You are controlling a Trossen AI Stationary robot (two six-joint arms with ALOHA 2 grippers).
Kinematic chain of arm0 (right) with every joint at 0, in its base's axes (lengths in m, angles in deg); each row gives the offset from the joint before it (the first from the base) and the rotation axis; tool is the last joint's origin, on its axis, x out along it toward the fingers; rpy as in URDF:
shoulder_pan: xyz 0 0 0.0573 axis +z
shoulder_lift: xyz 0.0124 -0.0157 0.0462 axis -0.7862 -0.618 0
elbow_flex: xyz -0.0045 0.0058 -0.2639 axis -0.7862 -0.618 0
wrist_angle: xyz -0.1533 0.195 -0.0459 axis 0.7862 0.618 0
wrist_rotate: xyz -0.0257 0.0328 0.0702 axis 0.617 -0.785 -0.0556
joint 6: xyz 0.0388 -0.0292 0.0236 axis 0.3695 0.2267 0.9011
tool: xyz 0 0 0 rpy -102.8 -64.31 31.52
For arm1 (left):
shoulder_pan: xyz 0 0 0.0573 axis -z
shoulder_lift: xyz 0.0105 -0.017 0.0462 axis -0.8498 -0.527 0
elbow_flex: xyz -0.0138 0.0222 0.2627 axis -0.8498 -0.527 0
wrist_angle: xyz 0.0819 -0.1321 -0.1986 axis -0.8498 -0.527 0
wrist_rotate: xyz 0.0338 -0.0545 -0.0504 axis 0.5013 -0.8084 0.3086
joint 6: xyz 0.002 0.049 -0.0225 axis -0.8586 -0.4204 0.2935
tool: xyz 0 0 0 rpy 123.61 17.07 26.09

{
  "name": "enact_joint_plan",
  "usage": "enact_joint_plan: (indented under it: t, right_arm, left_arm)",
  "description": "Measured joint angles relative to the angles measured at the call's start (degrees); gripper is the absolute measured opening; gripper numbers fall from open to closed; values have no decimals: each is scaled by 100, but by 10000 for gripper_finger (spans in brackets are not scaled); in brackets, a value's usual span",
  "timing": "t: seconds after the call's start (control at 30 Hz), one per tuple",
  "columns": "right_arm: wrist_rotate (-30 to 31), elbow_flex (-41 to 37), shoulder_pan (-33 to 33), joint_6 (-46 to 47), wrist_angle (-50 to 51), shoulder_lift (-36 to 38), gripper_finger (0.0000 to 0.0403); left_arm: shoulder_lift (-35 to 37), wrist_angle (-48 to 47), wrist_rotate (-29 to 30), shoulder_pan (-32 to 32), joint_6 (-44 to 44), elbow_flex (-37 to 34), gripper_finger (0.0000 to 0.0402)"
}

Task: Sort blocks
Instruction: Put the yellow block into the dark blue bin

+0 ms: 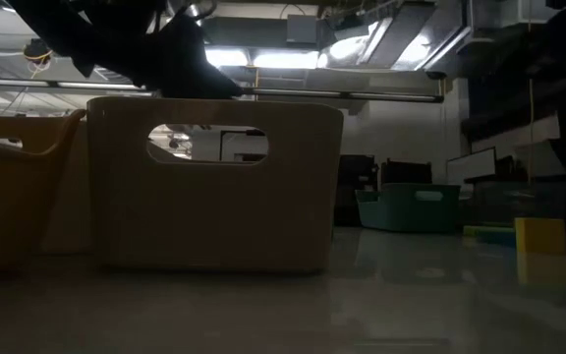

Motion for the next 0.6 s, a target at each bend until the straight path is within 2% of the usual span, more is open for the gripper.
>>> enact_joint_plan:
  t: [0.4, 0.6]
  right_arm:
    - [47, 0, -18, 329, 1, 0, 60]
    - [212, 0, -318, 369, 11, 0, 60]
  left_arm:
    - [0, 2, 15, 661, -15, 0, 155]
    - [0, 4, 34, 959, -18, 0, 155]
